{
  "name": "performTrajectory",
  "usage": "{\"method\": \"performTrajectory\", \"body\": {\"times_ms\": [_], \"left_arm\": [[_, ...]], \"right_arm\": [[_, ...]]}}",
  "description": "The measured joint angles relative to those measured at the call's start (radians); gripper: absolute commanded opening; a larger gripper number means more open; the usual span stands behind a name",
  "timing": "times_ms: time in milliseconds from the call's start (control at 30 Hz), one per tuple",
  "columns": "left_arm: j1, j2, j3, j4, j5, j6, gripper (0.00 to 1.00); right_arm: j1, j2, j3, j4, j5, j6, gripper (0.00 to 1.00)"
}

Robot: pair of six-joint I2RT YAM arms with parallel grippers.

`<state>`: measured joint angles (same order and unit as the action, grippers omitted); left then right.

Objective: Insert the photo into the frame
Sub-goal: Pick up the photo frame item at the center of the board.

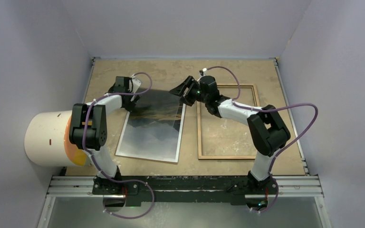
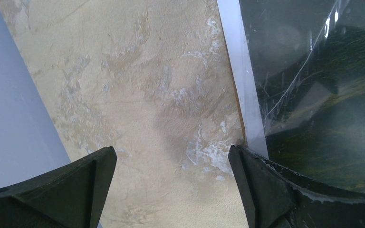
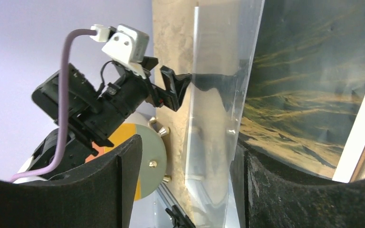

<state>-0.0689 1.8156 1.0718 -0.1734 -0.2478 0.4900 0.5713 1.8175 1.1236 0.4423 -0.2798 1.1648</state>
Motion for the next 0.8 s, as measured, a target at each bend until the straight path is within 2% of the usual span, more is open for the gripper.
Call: {"method": "performTrajectory", "body": {"times_ms": [67,200,300,400,600,733,800], "left_arm": [[0.000,0.001,0.002,-0.003,-0.001,0.000,1.00],[0.000,0.002,0.005,-0.007,-0.002,-0.002,1.00],[0.000,0.002,0.010,-0.017,-0.002,-0.006,1.00],[-0.001,0.002,0.027,-0.046,-0.006,-0.018,1.00],[-0.007,-0.001,0.113,-0.237,-0.007,-0.056,1.00],[-0.043,-0.027,0.196,-0.330,0.013,-0.080,1.00],[-0.096,-0.065,0.198,-0.351,0.019,-0.089,1.00]], "right_arm": [[0.000,-0.011,0.005,-0.001,0.000,-0.011,0.57],[0.000,-0.017,0.010,-0.005,0.000,-0.035,0.17],[0.000,-0.017,0.013,-0.034,0.002,-0.048,0.00],[-0.001,-0.017,0.046,-0.108,0.005,-0.072,0.00],[-0.054,-0.008,0.253,-0.331,-0.017,-0.175,0.00],[-0.185,-0.056,0.305,-0.425,-0.060,-0.236,0.00],[-0.254,-0.095,0.305,-0.493,-0.055,-0.267,0.00]]}}
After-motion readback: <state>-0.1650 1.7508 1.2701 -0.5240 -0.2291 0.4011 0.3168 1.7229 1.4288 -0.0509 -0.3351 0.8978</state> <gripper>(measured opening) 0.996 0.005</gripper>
